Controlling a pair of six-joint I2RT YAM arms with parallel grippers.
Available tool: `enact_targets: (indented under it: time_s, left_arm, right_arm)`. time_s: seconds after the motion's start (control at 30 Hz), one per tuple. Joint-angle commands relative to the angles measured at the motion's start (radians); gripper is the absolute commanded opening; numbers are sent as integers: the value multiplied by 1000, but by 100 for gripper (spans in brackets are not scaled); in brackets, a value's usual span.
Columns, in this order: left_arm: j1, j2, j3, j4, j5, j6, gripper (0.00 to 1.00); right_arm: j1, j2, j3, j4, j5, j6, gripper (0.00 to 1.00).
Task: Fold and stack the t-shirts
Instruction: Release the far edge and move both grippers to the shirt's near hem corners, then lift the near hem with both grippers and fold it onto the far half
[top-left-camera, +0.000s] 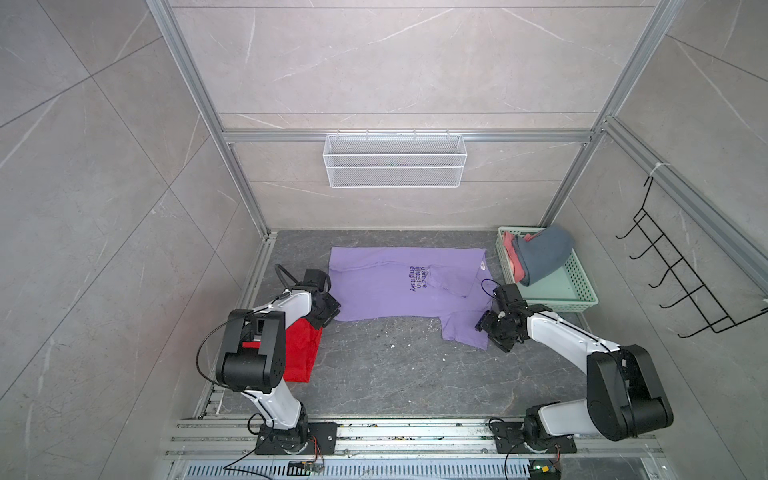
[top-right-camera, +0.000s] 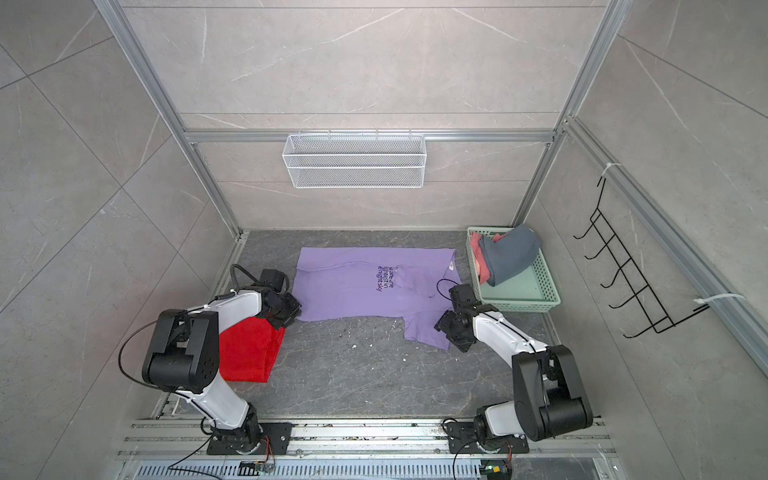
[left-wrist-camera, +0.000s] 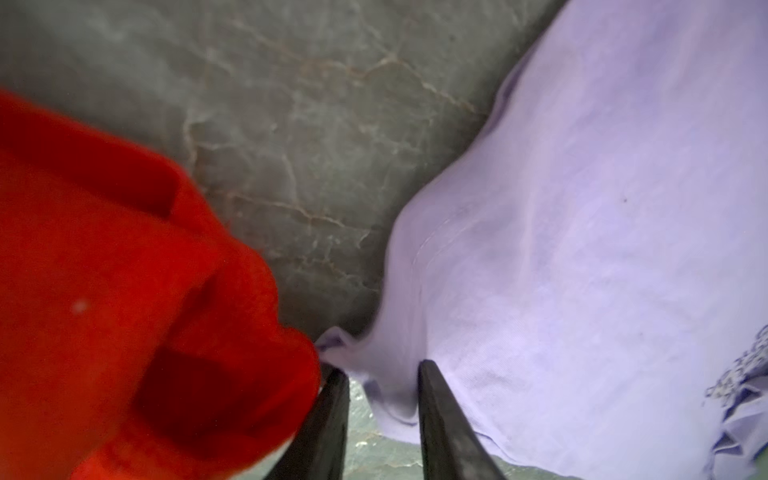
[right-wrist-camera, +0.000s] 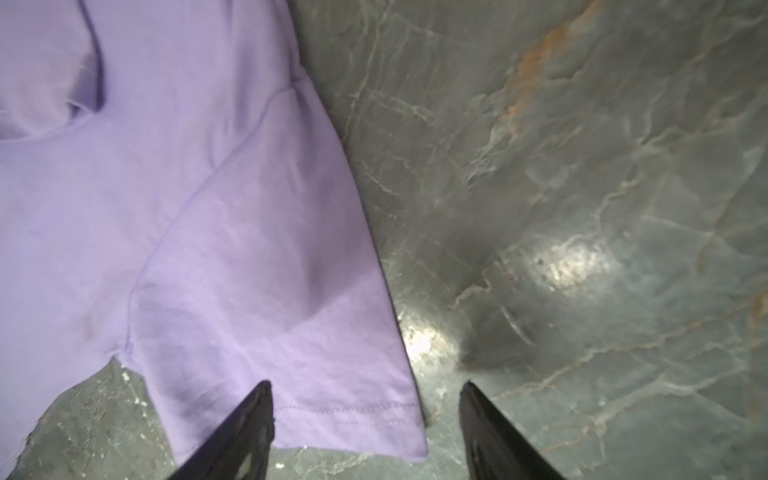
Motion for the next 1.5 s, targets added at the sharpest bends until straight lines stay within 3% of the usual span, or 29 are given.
enact_targets:
  time_s: [0.0,0.17,0.5,0.57,0.67,0.83,1.0,1.17,1.33,1.47]
  left_arm:
    - [1,28,13,-29,-28,-16,21]
    - [1,23,14,-32,-30,-20,13]
    - [1,23,37,-59,-31,-20,11]
    - [1,19,37,-62,-32,-22,10]
    - [1,6,29,-63,-35,-28,9]
    - [0,-37,8,-103,-59,-30,5]
    - [0,-121,-38,-135,-61,-39,0]
    - [3,-128,26,-143,-8,-20,0]
    - [2,-11,204,-173,78,36,0]
    - [7,91,340,-199,71,44,0]
  right_arm:
    - [0,17,-5,-38,13,34,71]
    - [4,-8,-23,-107,-2,42,69]
    - [57,81,-41,-36,-86,85,57]
    - [73,112,-44,6,-109,107,45]
    - [79,110,-49,24,-85,145,18]
    - [79,-25,-8,-42,47,112,0]
    - [83,-72,91,-106,67,110,0]
    - [85,-54,224,-78,74,140,0]
    - [81,99,453,-47,79,105,0]
    - [51,243,627,-34,75,108,0]
